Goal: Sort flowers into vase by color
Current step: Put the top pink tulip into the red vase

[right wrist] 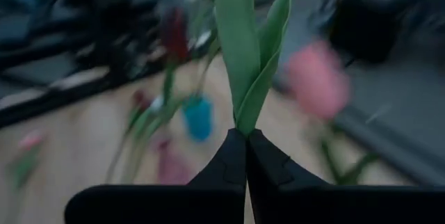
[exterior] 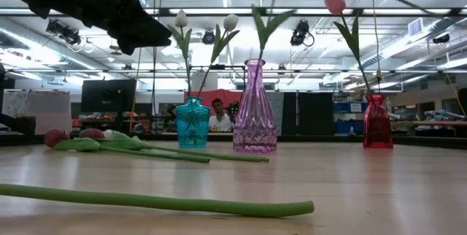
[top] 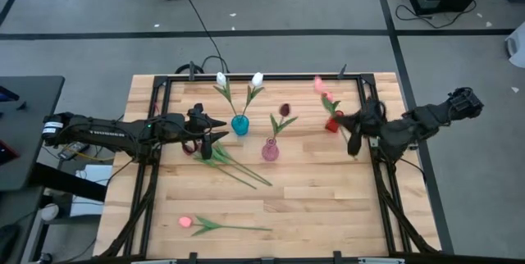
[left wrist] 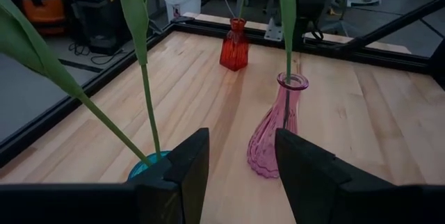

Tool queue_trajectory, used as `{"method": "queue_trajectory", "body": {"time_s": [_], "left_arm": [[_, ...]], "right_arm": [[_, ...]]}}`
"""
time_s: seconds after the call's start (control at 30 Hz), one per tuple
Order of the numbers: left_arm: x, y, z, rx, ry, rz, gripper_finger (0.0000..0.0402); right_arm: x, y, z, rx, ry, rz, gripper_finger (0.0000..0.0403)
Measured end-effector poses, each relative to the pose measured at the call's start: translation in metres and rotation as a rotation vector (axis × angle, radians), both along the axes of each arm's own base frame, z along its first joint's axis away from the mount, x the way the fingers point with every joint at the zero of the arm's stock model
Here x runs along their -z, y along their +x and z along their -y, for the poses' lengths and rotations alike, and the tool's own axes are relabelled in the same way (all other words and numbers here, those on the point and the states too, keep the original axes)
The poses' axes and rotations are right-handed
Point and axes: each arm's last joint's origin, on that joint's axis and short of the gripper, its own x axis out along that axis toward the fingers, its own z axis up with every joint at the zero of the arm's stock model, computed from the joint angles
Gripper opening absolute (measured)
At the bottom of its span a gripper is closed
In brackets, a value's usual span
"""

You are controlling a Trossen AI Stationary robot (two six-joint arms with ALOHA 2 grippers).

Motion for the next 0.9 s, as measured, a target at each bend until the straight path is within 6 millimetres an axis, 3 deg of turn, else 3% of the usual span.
{"method": "queue_trajectory", "body": {"time_s": [0.23,0.37,0.6,0.9], "left_arm": [[-0.003,0.001,0.0,0.001,0.006,0.027,0.017],[-0.003,0.001,0.0,0.001,0.007,0.026,0.017],[-0.003,0.001,0.0,0.002,0.007,0.025,0.017],[-0.005,0.001,-0.001,-0.017,0.035,0.044,0.017]], "right_arm": [[-0.017,0.004,0.009,0.144,-0.246,0.06,0.0008],[-0.011,0.001,0.018,0.205,-0.274,0.046,0.0008],[0.025,-0.009,0.036,0.327,-0.272,0.041,0.0008],[0.07,-0.001,0.053,0.521,-0.398,0.139,0.0008]]}}
